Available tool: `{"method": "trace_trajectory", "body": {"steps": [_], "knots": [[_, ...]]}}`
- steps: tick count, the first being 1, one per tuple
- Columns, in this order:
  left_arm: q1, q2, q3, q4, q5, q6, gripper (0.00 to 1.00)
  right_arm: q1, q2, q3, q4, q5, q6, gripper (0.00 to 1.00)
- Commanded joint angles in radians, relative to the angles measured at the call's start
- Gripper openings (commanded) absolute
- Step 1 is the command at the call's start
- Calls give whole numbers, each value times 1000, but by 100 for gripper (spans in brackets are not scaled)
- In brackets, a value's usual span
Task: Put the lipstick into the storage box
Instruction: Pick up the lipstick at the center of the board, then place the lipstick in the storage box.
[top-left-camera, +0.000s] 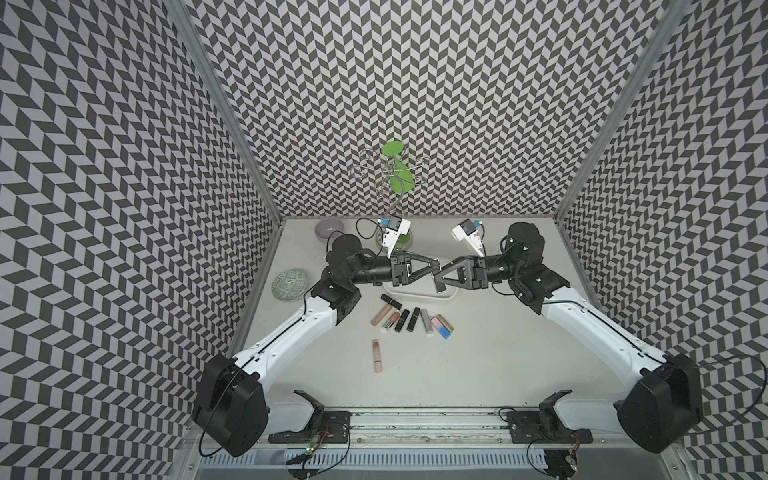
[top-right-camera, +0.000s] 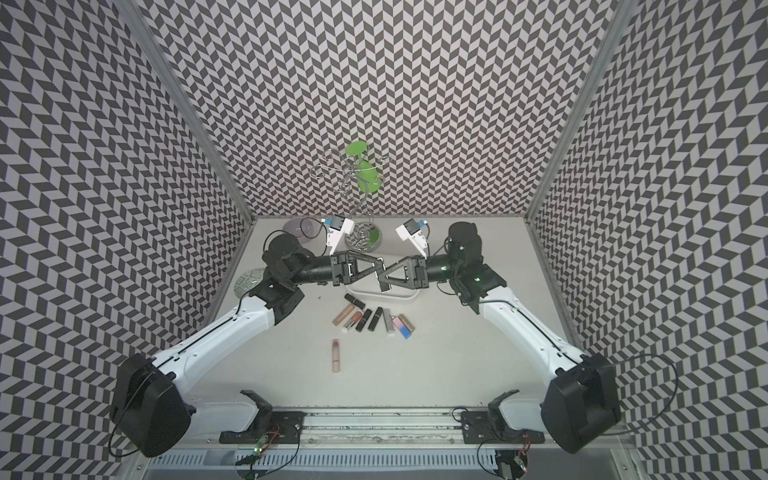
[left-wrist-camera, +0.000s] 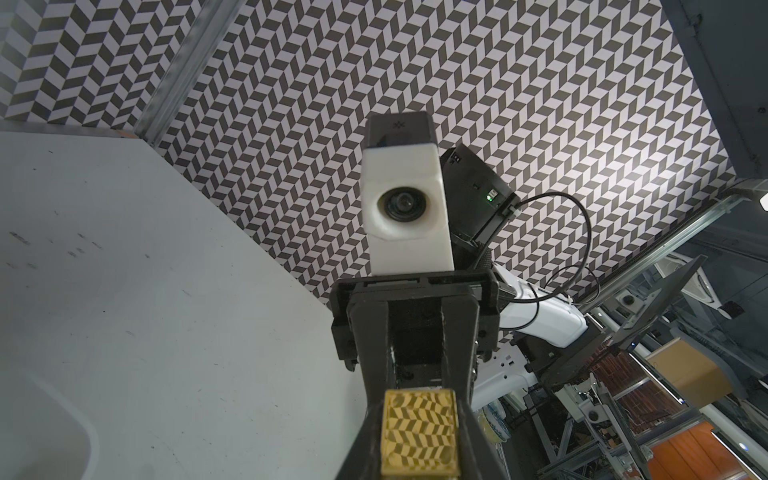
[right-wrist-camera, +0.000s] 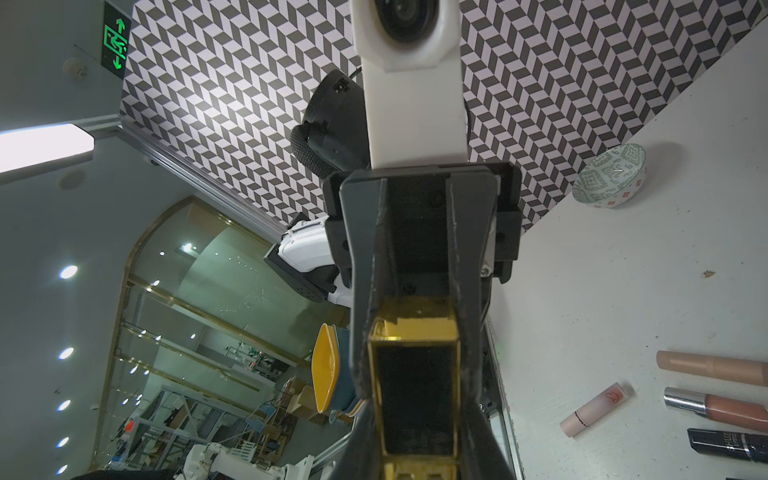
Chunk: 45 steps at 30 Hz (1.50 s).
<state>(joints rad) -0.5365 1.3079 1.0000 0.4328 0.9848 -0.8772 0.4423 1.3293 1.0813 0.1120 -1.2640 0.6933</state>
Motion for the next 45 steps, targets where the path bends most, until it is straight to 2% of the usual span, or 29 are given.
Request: {"method": "trace_trajectory", "body": {"steps": [1, 2, 7, 8, 10, 11, 14, 19, 21, 24, 33, 45], "knots": [[-10, -5, 25, 21, 31, 34, 14, 4, 8, 3, 23, 18, 12, 33], [-8, -5, 25, 17, 31, 35, 12, 4, 8, 3, 23, 21, 11, 38], [-8, -5, 36, -46, 26, 76, 7, -3, 5, 22, -19, 48, -27, 76], [-7, -5, 48, -91, 20, 105, 7, -11, 4, 35, -54, 62, -50, 85], [-2, -1, 81, -211, -8, 178, 7, -33, -5, 60, -108, 88, -92, 91], [2, 5, 102, -284, -28, 224, 6, -51, -15, 69, -132, 109, -108, 99], [17, 35, 185, -521, -132, 368, 6, -98, -59, 99, -219, 242, -170, 100], [29, 160, 391, -911, -429, 607, 6, -127, -100, 179, -469, 545, -317, 100], [29, 232, 475, -1023, -558, 678, 6, -128, -108, 202, -568, 664, -378, 100], [30, 327, 549, -1100, -680, 754, 4, -126, -134, 192, -644, 782, -442, 100], [55, 548, 617, -1116, -768, 790, 1, -106, -250, 29, -634, 830, -502, 100], [93, 717, 697, -1144, -864, 799, 0, -27, -246, -51, -584, 836, -539, 100]]}}
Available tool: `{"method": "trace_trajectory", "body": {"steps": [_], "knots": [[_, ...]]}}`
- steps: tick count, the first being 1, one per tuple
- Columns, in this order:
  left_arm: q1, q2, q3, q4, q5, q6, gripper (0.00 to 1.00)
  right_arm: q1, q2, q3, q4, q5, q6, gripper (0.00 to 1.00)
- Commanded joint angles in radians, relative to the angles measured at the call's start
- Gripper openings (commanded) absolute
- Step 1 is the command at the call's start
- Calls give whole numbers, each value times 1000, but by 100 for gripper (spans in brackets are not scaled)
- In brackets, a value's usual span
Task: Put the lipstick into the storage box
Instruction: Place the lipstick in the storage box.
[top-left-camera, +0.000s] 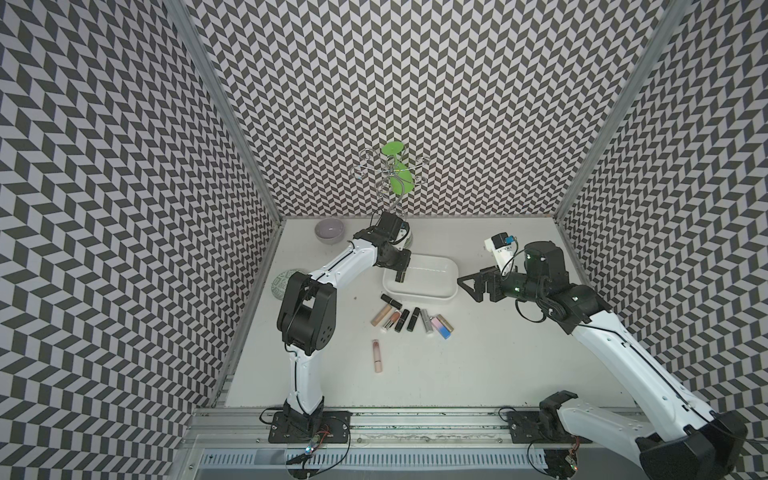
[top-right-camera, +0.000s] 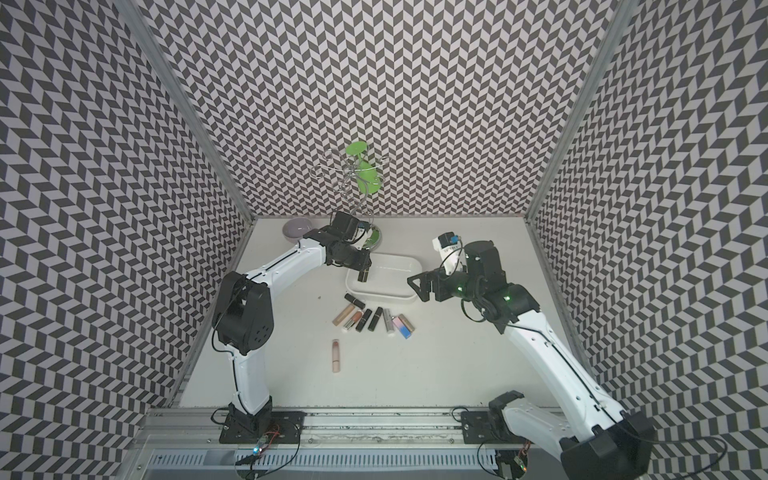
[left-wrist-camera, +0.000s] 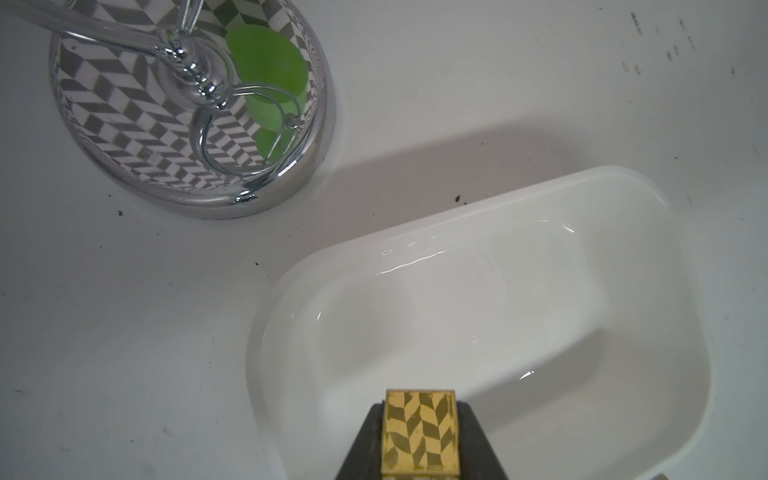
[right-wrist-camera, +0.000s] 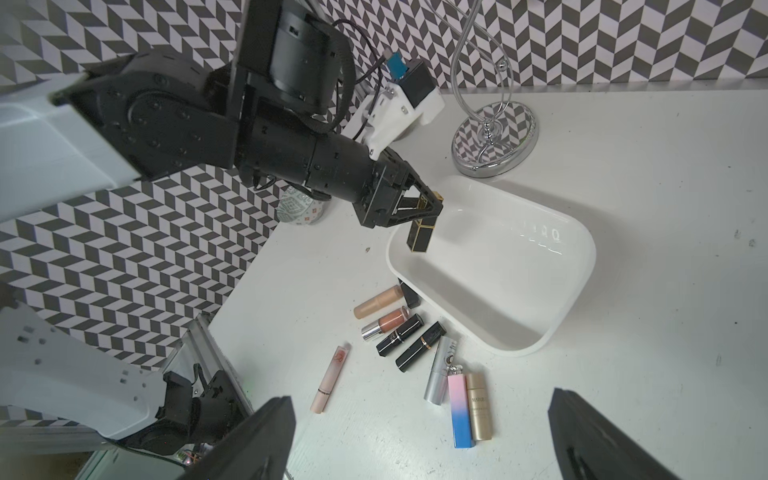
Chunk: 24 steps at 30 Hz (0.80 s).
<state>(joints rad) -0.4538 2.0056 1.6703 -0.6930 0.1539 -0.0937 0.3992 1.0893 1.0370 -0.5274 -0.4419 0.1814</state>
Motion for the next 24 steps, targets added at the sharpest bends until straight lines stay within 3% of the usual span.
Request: {"method": "trace_trajectory", "body": {"steps": [1, 24], "knots": [[15, 28, 29, -17, -33, 12, 0, 21, -5, -8, 54, 15, -31, 100], [29, 176, 88, -26, -47, -9, 0, 30, -57, -62, 59, 47, 8, 100]]}}
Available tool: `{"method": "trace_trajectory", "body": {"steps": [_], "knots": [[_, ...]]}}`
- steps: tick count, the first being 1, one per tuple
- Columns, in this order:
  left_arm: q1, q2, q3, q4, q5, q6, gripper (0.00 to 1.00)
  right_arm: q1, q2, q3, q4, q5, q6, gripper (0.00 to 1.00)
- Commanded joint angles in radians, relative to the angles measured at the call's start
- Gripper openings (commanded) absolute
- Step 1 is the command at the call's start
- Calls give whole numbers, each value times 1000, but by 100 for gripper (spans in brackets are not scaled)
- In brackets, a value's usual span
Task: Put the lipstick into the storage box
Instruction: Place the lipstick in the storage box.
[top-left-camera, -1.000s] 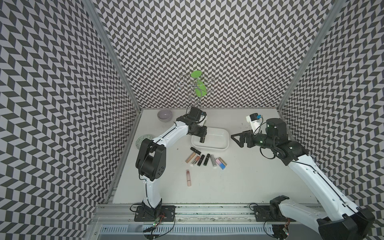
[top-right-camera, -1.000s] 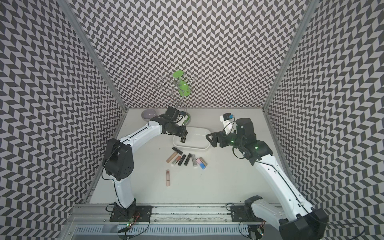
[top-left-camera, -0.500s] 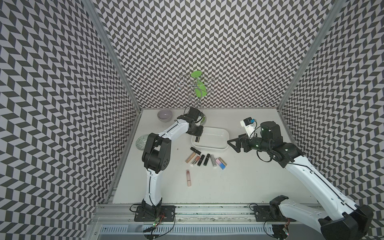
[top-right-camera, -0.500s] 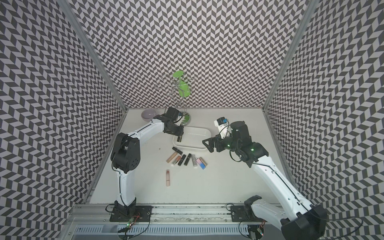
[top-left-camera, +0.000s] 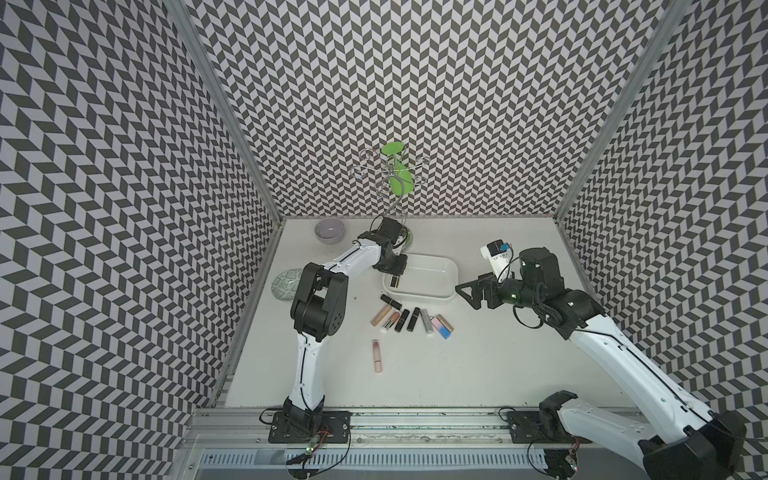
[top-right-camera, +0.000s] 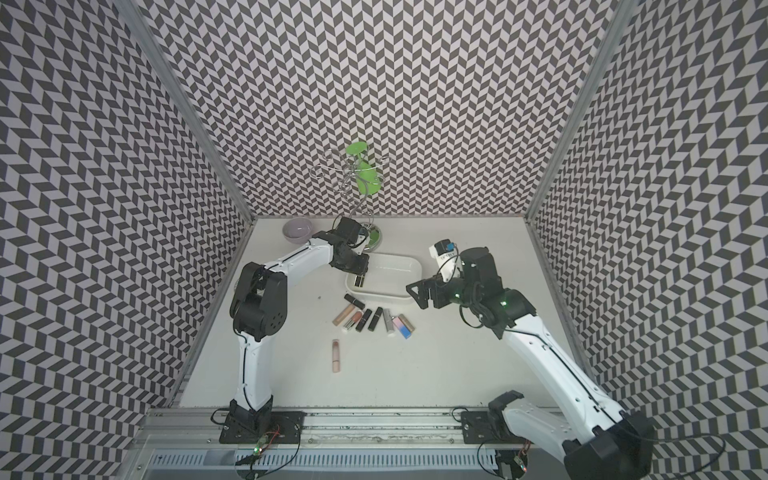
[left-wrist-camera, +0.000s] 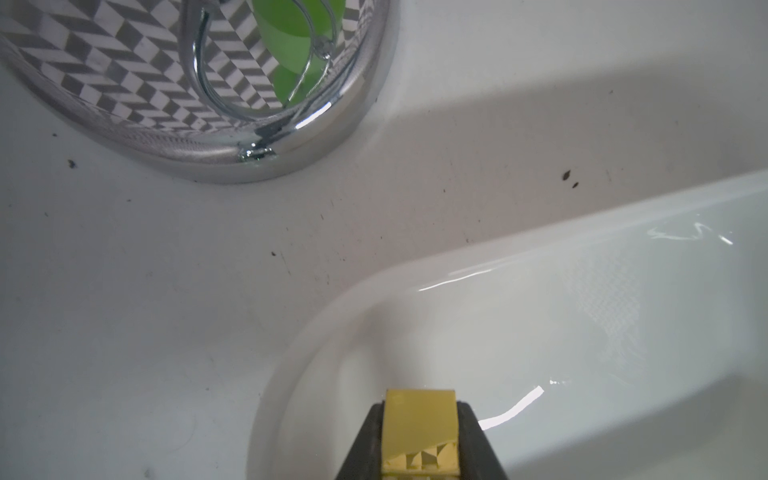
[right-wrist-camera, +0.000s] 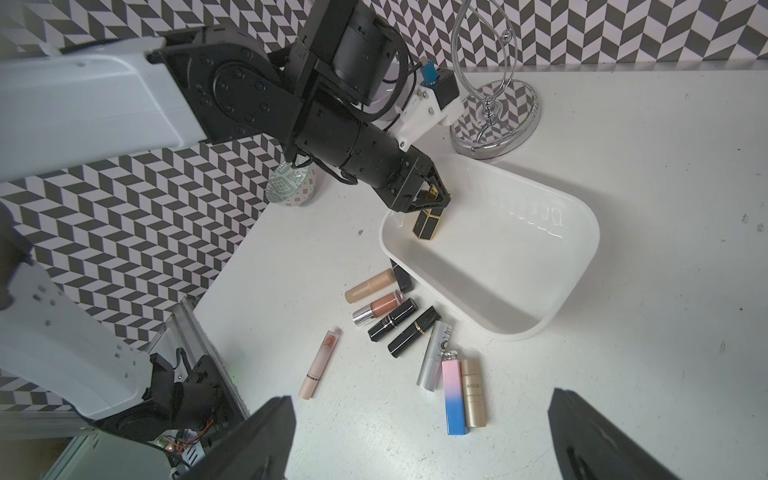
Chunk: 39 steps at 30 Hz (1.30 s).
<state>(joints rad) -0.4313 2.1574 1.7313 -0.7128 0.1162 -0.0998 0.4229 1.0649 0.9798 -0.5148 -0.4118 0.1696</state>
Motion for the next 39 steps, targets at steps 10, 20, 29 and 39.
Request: {"method": "trace_trajectory", "body": {"steps": [10, 20, 29, 39], "knots": [[17, 85, 68, -20, -3, -12, 16, 7, -74, -21, 27, 49, 38, 100], [29, 107, 80, -19, 26, -23, 32, 7, -82, -32, 35, 59, 57, 100], [31, 100, 83, -20, 37, -30, 40, 7, -83, -35, 42, 53, 67, 100], [30, 36, 112, -28, 37, -43, 59, 7, -88, -38, 53, 37, 76, 100]]}}
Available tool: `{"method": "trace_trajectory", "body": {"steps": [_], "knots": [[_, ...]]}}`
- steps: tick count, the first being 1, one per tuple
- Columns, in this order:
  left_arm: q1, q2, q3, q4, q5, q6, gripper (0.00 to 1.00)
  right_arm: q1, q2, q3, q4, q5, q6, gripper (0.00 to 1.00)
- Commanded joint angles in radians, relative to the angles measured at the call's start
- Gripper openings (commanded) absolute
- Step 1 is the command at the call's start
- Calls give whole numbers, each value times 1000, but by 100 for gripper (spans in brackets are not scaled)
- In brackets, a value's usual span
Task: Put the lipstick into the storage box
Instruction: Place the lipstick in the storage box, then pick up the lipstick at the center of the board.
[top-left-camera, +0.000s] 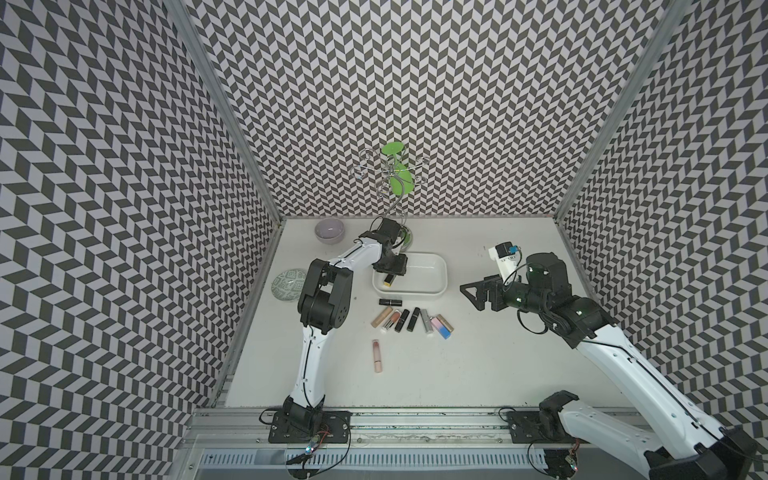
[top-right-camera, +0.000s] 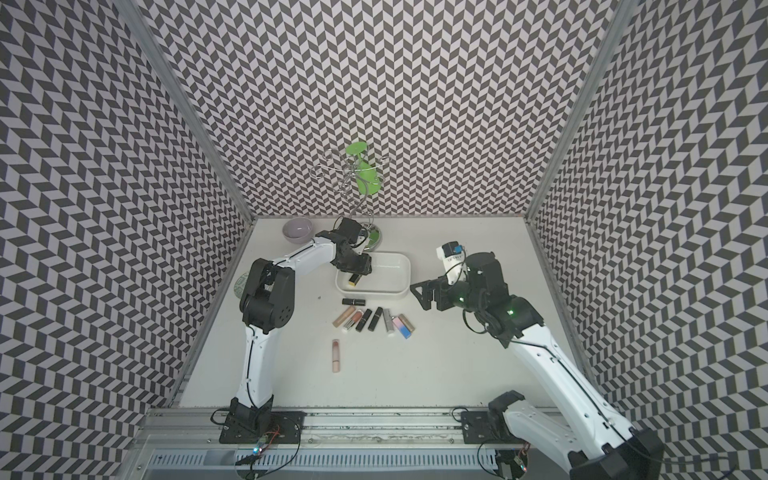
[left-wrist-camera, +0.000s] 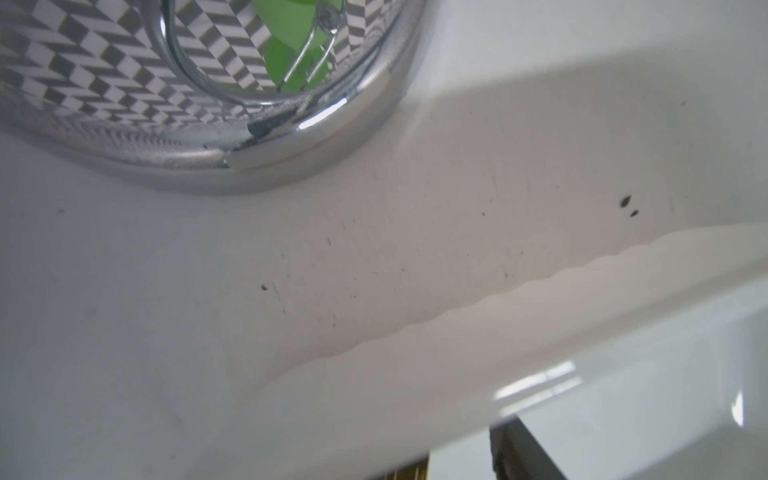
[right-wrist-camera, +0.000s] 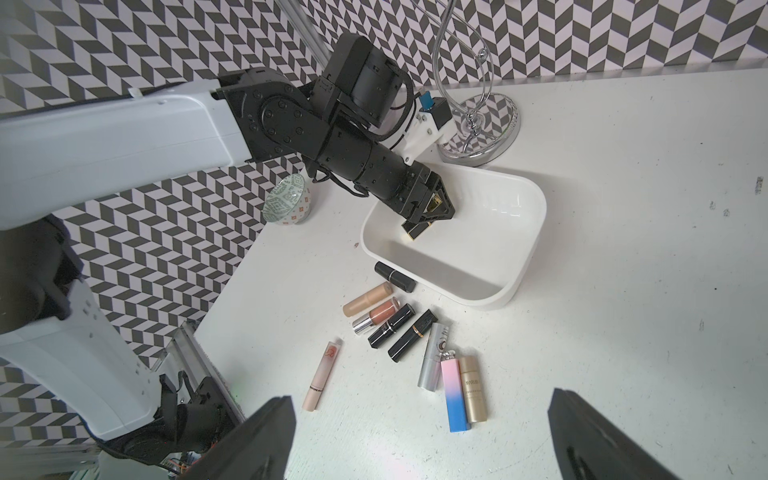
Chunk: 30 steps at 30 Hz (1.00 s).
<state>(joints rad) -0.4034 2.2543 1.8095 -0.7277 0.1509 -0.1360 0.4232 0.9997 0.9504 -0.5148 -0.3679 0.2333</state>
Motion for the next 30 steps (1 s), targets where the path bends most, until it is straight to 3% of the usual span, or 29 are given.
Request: {"method": "trace_trajectory", "body": {"steps": [1, 5, 13, 19, 23, 30], "knots": [[2, -74, 36, -13, 2, -5, 60, 6, -21, -10, 57, -10, 13, 100], [2, -130, 57, -10, 9, -7, 68, 6, -5, -10, 70, -30, 17, 100], [-7, -318, 36, -11, 60, -24, 74, 33, 126, 21, 9, -6, -25, 100], [12, -631, -324, 136, 171, -106, 79, 146, 322, 38, -78, 74, -84, 98], [21, -817, -602, 228, 267, -176, 80, 184, 461, 36, -109, 143, -70, 86], [22, -1061, -932, 341, 333, -252, 80, 210, 515, 19, -88, 261, -48, 80]]}}
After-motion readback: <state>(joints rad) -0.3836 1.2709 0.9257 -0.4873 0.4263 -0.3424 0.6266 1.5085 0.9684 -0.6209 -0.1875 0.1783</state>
